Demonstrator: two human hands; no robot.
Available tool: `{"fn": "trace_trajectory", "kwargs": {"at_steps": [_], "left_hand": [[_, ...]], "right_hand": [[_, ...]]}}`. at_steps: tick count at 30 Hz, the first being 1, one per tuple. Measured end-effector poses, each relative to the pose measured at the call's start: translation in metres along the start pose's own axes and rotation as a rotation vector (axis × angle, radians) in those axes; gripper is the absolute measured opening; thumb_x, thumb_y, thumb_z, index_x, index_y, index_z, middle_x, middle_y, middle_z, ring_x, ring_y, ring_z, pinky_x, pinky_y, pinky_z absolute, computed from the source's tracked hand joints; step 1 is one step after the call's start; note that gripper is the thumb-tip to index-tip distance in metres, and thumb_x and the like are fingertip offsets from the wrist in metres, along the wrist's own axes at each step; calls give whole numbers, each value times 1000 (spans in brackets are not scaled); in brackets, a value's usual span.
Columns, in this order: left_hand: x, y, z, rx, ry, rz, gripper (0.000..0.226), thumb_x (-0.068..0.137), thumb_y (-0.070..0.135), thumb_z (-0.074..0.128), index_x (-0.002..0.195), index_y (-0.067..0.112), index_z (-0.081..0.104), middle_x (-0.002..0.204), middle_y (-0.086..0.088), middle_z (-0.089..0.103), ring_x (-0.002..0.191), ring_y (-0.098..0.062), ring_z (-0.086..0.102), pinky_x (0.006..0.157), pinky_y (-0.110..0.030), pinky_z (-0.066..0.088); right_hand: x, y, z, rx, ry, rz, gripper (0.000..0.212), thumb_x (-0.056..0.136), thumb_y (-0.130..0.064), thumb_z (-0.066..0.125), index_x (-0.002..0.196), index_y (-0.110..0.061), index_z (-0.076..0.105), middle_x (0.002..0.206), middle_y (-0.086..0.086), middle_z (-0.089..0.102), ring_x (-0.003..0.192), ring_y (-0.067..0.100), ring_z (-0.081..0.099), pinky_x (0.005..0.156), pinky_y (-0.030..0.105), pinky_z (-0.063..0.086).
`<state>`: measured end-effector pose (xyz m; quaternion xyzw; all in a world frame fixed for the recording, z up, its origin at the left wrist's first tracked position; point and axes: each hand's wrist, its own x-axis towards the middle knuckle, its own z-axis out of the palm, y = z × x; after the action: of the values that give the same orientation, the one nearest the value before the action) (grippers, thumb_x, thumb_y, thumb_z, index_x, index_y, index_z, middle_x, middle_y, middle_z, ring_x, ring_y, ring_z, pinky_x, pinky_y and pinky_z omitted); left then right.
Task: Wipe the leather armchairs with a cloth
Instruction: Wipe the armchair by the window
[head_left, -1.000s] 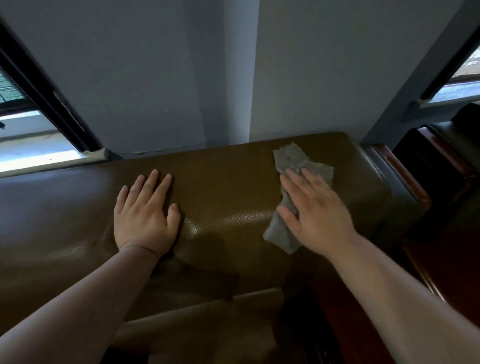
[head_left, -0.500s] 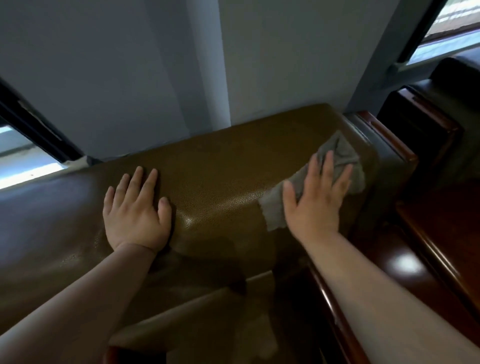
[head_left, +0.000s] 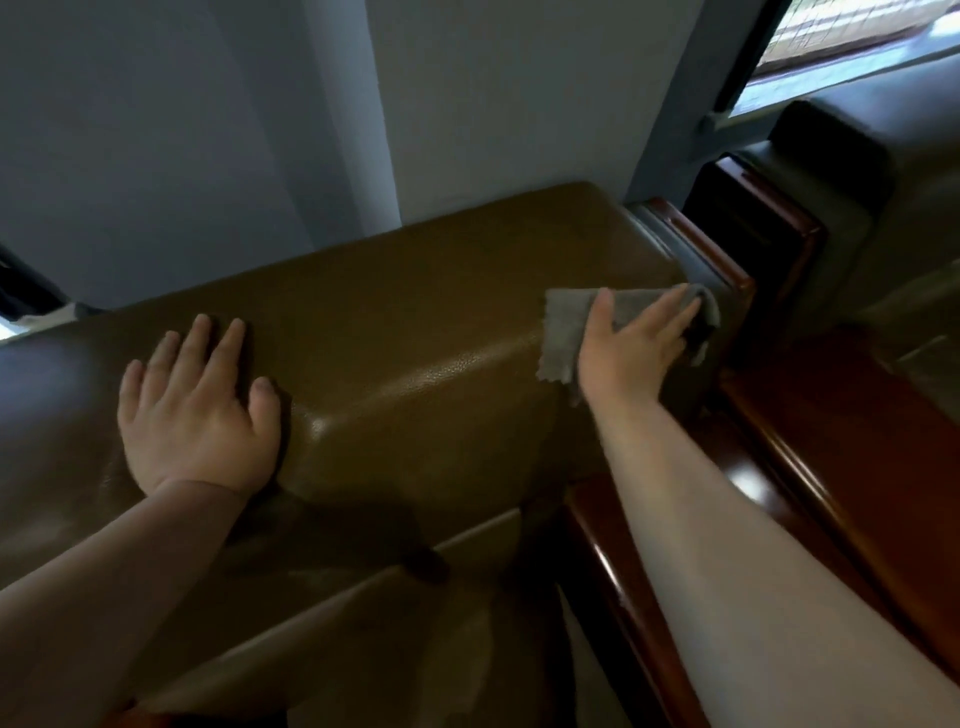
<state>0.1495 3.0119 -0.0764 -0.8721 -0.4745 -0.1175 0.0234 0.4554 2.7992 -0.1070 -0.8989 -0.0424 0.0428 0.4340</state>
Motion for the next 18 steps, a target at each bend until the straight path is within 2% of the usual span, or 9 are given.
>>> {"fn": "trace_trajectory", "kwargs": {"at_steps": [2, 4, 6, 9, 12, 14, 16, 18], "left_hand": [[1, -2, 1, 5, 12, 5, 69, 101, 56, 28, 164, 29, 33, 171, -3, 32, 158, -30, 25, 128, -53, 15], [3, -1, 0, -5, 14, 3, 68, 101, 55, 30, 163, 28, 34, 171, -5, 33, 157, -31, 26, 128, -53, 15], [3, 1, -2, -8, 17, 0, 68, 100, 54, 30, 163, 27, 36, 170, -6, 34, 157, -31, 26, 128, -53, 15], [4, 1, -2, -13, 21, -5, 69, 100, 54, 28, 163, 26, 37, 170, -6, 34, 157, -31, 26, 128, -53, 15], [2, -2, -2, -9, 8, 2, 70, 100, 54, 28, 163, 27, 35, 171, -6, 33, 158, -31, 25, 129, -52, 15], [1, -2, -3, -10, 5, -7, 70, 99, 54, 28, 164, 27, 35, 171, -5, 32, 158, -30, 24, 130, -52, 15], [0, 0, -5, -19, -3, -12, 71, 99, 54, 28, 164, 28, 34, 172, -4, 31, 159, -28, 23, 131, -51, 13], [1, 1, -5, -25, -13, -14, 71, 99, 54, 27, 165, 28, 33, 173, -3, 29, 160, -27, 21, 131, -50, 11]], "right_hand": [[16, 2, -10, 146, 35, 105, 95, 99, -71, 37, 164, -24, -13, 174, 6, -9, 159, 36, 2, 129, 55, 6], [-13, -5, 5, 216, 48, 167, 96, 99, -72, 35, 164, -25, -17, 174, 4, -12, 159, 33, -1, 121, 43, -8], [-63, -8, 33, 204, -30, 153, 102, 93, -81, 27, 160, -26, -27, 172, 3, -20, 159, 34, -7, 116, 38, -7], [-87, -4, 52, 170, -132, 130, 109, 78, -93, 16, 152, -33, -37, 170, 2, -25, 158, 36, -9, 120, 43, -4], [-38, 6, 33, 189, 34, 182, 107, 87, -86, 25, 161, -24, -22, 173, 9, -13, 159, 36, 1, 126, 48, 4], [-10, 16, 19, 307, 117, 262, 94, 96, -76, 32, 166, -26, -5, 175, 8, -2, 159, 35, 7, 128, 49, 9], [-14, 22, 20, 317, 64, 327, 77, 104, -65, 28, 167, -29, 2, 174, 8, -2, 159, 35, 4, 129, 50, 9], [-53, 19, 42, 300, -6, 363, 72, 107, -60, 21, 167, -27, -2, 174, 11, -9, 159, 37, -5, 129, 51, 1]]}}
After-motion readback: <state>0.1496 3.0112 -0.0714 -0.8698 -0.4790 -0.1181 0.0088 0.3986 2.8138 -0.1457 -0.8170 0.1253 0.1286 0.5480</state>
